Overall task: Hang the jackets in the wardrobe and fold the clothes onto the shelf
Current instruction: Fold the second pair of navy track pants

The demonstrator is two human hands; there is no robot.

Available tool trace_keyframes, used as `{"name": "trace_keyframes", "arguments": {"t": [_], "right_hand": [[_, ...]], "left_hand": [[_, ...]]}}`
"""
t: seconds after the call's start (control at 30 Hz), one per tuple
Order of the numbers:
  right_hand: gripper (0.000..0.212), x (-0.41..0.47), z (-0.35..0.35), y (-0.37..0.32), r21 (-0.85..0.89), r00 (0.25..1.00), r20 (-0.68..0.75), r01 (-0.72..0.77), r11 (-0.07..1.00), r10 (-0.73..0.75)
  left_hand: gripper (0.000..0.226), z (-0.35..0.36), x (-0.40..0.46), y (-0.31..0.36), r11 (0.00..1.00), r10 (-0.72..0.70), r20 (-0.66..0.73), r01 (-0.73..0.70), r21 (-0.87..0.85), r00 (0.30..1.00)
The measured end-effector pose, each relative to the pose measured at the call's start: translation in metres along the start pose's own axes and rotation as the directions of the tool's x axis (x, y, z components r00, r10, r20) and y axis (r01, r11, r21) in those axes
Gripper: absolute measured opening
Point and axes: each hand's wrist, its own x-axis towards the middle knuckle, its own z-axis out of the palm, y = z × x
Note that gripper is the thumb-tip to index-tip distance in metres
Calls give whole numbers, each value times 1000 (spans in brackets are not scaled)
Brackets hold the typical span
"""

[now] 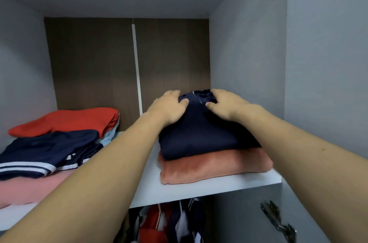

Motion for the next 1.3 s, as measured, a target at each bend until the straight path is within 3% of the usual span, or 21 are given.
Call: {"name": "trace_keyframes", "arguments": {"t": [0.17, 0.37, 0.6, 0.73, 0.9, 1.07, 1.2, 1.3], "right_hand": [[53, -54, -35, -17, -52, 997, -73, -42, 998, 38], [59, -135, -64, -40, -81, 983, -170, -89, 993, 75], [61, -246, -97, -50, -86, 976, -147, -176, 981, 162], [61, -311, -151, -45, -117, 958, -222, -212, 970, 182], [57, -405, -224, -36, -184, 934, -343, -168, 968, 97], [53, -518, -294, -3, -265, 894, -448, -99, 959, -31], [54, -615, -344, 53, -272, 854, -515, -245, 931, 75], [55, -686, -373, 101, -254, 812, -535, -418, 872, 233]], "left_hand": [[56, -27, -48, 6, 975, 161, -177, -129, 184, 971], [56, -54, -104, 12, 947, 268, -256, -205, 247, 929], [57, -66, -169, 51, 890, 432, -155, -393, 231, 888], [55, -89, -206, 108, 853, 521, -222, -489, 185, 824], [58, -116, -261, 200, 776, 625, -331, -609, 165, 707], [60, -146, -326, 309, 618, 762, -431, -741, 262, 484], [58, -144, -378, 410, 493, 822, -462, -822, 286, 333], [58, -121, -417, 485, 491, 801, -486, -849, 197, 350]]}}
